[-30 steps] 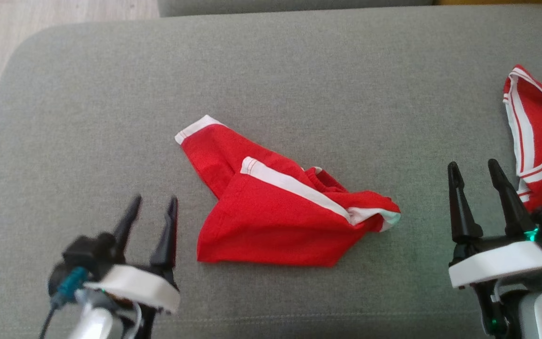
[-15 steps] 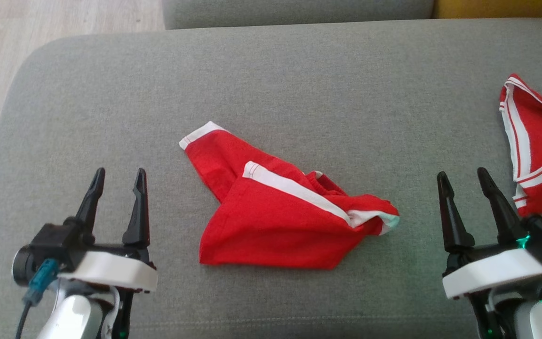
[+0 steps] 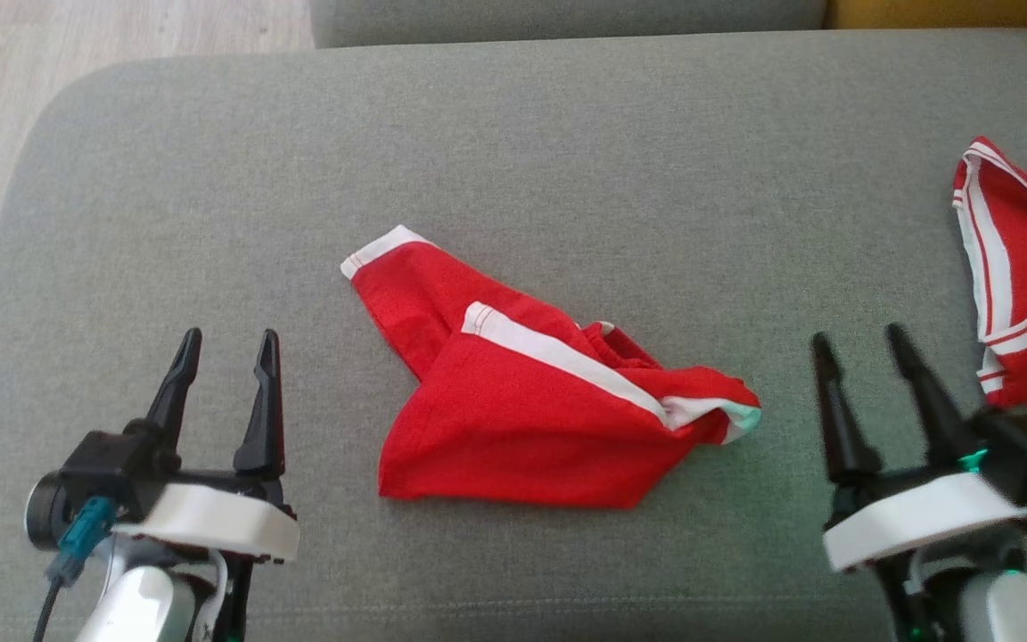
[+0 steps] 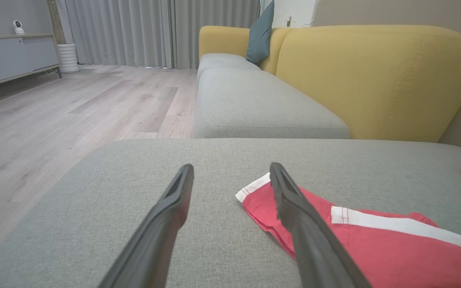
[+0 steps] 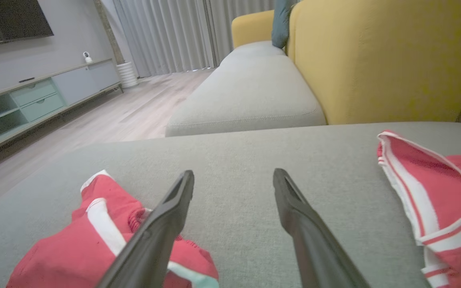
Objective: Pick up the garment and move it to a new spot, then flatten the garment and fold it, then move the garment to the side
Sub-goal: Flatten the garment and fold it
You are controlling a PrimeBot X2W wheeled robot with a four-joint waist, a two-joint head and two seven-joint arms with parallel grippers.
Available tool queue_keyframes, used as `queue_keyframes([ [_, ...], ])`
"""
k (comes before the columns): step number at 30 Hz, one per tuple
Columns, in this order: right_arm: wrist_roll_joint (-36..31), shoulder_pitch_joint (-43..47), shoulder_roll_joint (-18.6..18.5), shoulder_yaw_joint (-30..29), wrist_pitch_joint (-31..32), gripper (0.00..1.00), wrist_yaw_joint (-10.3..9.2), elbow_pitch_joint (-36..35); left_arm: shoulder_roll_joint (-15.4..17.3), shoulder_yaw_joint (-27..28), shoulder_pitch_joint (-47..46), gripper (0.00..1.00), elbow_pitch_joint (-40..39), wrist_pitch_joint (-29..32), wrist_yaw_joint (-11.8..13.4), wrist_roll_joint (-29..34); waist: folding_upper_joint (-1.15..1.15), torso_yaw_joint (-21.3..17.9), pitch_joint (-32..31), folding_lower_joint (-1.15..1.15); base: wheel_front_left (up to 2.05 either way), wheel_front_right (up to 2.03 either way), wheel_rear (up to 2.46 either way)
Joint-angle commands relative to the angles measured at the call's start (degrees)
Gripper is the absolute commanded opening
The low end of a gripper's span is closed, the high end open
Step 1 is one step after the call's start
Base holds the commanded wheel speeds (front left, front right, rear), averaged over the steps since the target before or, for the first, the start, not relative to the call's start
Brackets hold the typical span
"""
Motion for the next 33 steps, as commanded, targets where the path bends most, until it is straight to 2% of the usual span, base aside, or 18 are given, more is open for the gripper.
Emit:
queue_keyframes([
  [1,0.29,-0.7,-0.28,2.43,0.51,1.0,-0.04,-0.79,1.38,2.69,-2.23,1.0,-1.56,-0.69,-0.06,0.67,0.0,0.04,0.26,0.0,0.0,0.0,0.0],
  [10,2.46,2.14,-0.28,6.42,1.44,1.0,-0.04,10.02,0.91,2.39,-3.64,1.0,-2.04,-0.69,-0.62,1.46,0.0,0.97,2.14,0.0,0.0,0.0,0.0],
  [23,6.64,-5.46,-0.28,9.68,-4.61,1.0,-0.04,24.78,0.06,3.38,-4.73,1.0,-1.35,-0.7,-1.99,2.03,0.0,2.08,3.91,0.0,0.0,0.0,0.0],
  [24,6.77,-5.9,-0.28,9.91,-5.02,0.58,-0.04,25.47,-0.01,3.49,-4.75,1.0,-1.35,-0.7,-2.03,2.1,0.0,2.08,3.96,0.0,0.0,0.0,0.0],
  [25,6.78,-6.27,-0.28,10.11,-5.35,0.05,-0.04,26.07,-0.09,3.59,-4.76,1.0,-1.37,-0.7,-2.07,2.17,0.0,2.11,4.03,0.0,0.0,0.0,0.0],
  [26,6.74,-6.6,-0.28,10.15,-5.78,0.0,-0.04,26.57,-0.17,3.69,-4.76,1.0,-1.38,-0.7,-2.14,2.22,0.0,2.11,4.09,0.0,0.0,0.0,0.0],
  [33,3.28,-7.68,-0.28,8.39,-7.31,0.0,-0.04,25.0,-0.78,4.33,-4.53,1.0,-1.59,-0.7,-2.6,2.69,0.0,1.69,4.4,0.0,0.0,0.0,0.0],
])
